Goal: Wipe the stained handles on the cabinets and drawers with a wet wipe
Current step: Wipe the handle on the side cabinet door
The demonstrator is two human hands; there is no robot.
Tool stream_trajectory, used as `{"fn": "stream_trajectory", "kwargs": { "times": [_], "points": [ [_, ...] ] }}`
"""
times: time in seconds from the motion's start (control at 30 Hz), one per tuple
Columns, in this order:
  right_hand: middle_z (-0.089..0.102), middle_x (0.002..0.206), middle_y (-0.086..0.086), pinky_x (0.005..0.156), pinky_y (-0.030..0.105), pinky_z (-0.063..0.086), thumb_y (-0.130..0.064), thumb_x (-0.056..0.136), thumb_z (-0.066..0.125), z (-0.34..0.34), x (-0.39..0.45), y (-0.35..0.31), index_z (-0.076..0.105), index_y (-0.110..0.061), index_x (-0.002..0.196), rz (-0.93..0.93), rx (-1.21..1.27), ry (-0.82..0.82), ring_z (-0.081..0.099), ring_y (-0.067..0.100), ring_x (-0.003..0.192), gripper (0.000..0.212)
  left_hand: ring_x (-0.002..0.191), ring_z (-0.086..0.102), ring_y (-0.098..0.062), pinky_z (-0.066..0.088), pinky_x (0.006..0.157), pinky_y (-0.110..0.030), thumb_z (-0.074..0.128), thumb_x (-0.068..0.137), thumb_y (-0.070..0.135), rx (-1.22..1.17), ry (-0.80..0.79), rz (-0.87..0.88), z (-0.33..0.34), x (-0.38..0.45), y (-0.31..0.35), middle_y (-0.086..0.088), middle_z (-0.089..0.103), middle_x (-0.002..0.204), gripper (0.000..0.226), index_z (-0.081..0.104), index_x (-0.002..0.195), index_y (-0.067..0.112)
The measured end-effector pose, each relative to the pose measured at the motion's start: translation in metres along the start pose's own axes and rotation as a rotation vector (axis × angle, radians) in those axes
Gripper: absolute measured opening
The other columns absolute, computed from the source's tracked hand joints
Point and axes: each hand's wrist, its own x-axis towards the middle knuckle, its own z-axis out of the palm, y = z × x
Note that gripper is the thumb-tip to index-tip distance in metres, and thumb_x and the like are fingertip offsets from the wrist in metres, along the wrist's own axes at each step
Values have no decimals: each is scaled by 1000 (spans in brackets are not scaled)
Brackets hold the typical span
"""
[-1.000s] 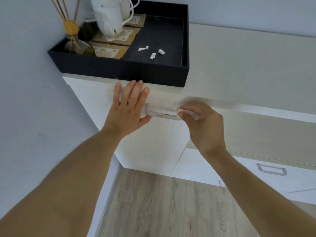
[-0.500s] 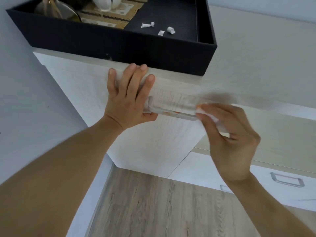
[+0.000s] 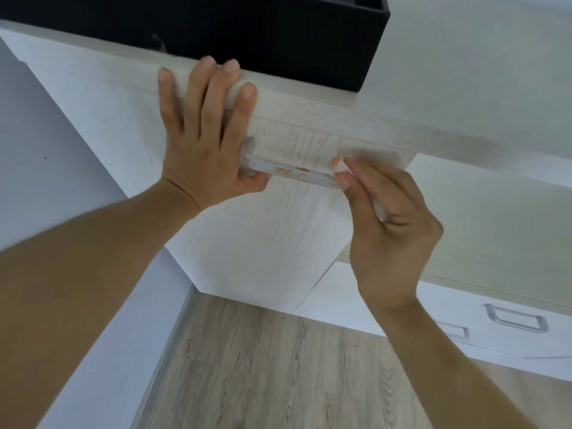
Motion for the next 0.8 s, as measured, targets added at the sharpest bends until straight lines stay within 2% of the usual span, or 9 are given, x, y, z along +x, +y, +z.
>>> {"fn": "stream_trajectory", "kwargs": {
  "times": [0.4, 0.5, 0.6, 0.7, 0.8],
  "points": [
    [66, 95, 5, 81, 21, 53, 5, 82, 71, -13, -9, 12, 68, 4, 102, -152, -7, 1, 66, 21, 85, 21, 130, 24, -38, 26, 99, -67, 54, 82, 64, 15, -13, -16, 0, -2, -1, -22, 25, 136, 92, 9, 137, 6],
    [64, 94, 1, 77, 27, 54, 4, 80, 73, -8, -8, 12, 66, 1, 104, -189, 8, -10, 66, 24, 82, 25, 129, 26, -40, 26, 98, -67, 56, 81, 65, 22, -23, -14, 0, -2, -1, -22, 24, 136, 95, 8, 137, 6],
    [66, 92, 4, 79, 26, 54, 1, 79, 73, -1, -7, 9, 63, -1, 106, -78, 80, 20, 66, 20, 83, 29, 127, 28, -41, 26, 98, -67, 56, 81, 64, 13, -20, -14, 0, -2, -1, -22, 24, 136, 94, 7, 137, 7],
    [68, 91, 7, 81, 18, 51, -4, 81, 72, 2, -8, 4, 64, -4, 108, 101, 181, 55, 65, 6, 86, 29, 127, 28, -41, 27, 98, -67, 56, 81, 64, 13, -15, -24, 0, -1, 1, -21, 24, 135, 93, 7, 137, 7],
    [69, 92, 8, 82, 21, 52, -6, 82, 70, 6, -10, -1, 62, -5, 111, 170, 211, 76, 64, 3, 86, 30, 126, 29, -41, 27, 98, -67, 56, 80, 64, 8, -13, -33, 0, -1, 0, -21, 24, 135, 94, 7, 136, 7]
  ]
}}
